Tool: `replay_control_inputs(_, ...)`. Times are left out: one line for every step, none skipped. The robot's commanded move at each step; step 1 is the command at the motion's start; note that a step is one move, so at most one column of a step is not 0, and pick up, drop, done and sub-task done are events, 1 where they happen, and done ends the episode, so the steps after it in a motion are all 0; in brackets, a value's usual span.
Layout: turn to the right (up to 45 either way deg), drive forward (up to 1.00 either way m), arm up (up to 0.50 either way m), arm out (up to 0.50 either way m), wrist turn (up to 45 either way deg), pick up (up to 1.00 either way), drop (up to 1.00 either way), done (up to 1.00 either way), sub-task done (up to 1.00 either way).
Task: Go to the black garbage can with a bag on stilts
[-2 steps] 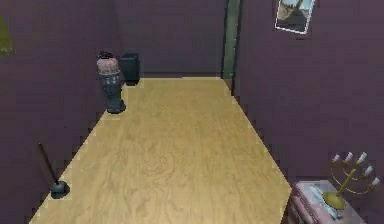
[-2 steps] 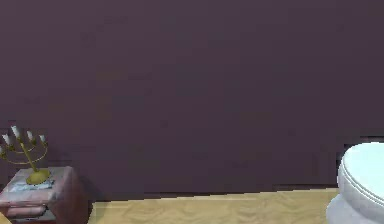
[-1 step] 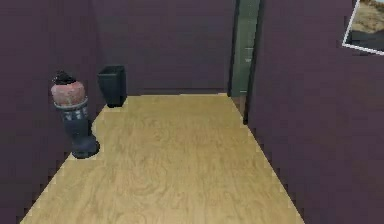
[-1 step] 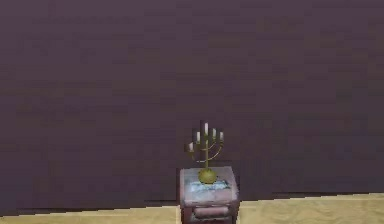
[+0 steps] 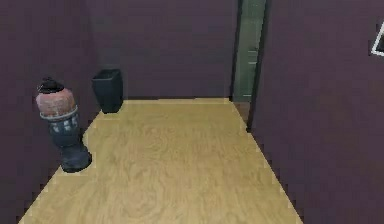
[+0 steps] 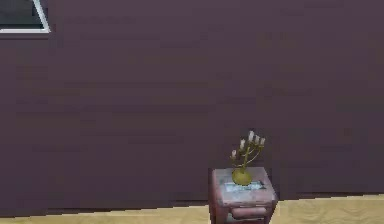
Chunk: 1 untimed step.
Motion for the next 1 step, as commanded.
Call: replay_control_inputs(3.0,0.00,0.00,0.00,0.0,0.00,0.00,0.00,0.00)
